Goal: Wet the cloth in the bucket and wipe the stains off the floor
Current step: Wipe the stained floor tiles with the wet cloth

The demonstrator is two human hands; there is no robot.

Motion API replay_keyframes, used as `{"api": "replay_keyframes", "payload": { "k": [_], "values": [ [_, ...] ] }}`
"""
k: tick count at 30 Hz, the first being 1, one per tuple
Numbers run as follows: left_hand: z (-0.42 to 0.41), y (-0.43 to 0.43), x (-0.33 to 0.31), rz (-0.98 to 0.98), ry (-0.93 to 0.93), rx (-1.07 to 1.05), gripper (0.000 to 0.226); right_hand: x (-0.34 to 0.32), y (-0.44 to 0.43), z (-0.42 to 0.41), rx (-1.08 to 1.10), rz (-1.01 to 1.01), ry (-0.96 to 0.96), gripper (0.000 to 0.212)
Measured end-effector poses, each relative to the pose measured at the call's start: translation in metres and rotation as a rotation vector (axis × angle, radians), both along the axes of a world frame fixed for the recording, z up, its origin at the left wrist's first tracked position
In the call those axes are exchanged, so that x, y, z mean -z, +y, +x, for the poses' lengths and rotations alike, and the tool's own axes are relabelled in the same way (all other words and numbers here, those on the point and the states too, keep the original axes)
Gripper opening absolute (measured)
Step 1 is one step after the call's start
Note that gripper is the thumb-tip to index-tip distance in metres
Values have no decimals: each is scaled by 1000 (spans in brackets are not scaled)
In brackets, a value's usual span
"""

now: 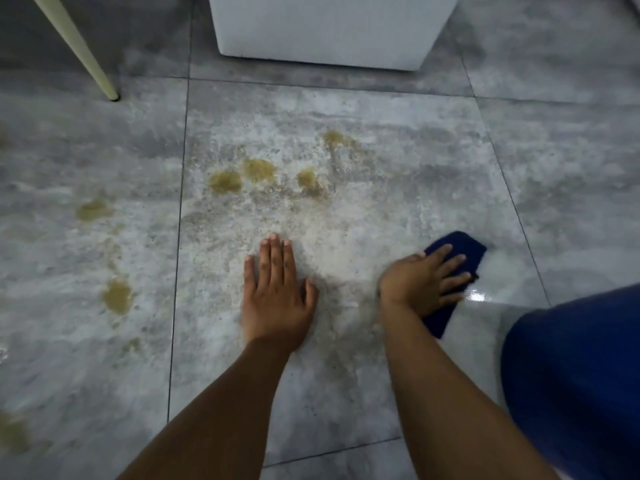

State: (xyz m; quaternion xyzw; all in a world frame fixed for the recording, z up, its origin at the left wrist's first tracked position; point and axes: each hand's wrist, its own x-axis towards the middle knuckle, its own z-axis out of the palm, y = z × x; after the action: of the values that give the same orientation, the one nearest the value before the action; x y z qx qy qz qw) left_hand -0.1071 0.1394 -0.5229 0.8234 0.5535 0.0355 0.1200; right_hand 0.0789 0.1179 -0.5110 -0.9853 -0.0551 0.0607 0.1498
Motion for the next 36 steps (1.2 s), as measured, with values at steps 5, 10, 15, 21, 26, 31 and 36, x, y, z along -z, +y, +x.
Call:
{"api": "replay_keyframes", "payload": {
  "k": [5,10,15,21,26,31,36],
  "values": [
    [0,1,1,16,-4,-1,71,0,38,50,-407,-71,-17,54],
    [1,1,-1,-20,-32,-8,72,-10,-21,105,-40,-70,13,53],
    [0,0,-5,-22,-55,-17,71,2,-36,0,-624,-39,-123,55],
    [-10,2,-11,-94,-213,-19,68,1,6,14,-945,-96,-76,51],
    [-61,9,-24,-30,-239,-213,65,0,-52,13,-717,-45,-75,50],
    [-102,25,-14,-9,-59,-181,66,-3,-38,-43,-1242,-40,-33,58],
    [-106,29,-4,-45,-49,-201,66,1,29,-31,-1201,-59,-68,50]
  ]
}}
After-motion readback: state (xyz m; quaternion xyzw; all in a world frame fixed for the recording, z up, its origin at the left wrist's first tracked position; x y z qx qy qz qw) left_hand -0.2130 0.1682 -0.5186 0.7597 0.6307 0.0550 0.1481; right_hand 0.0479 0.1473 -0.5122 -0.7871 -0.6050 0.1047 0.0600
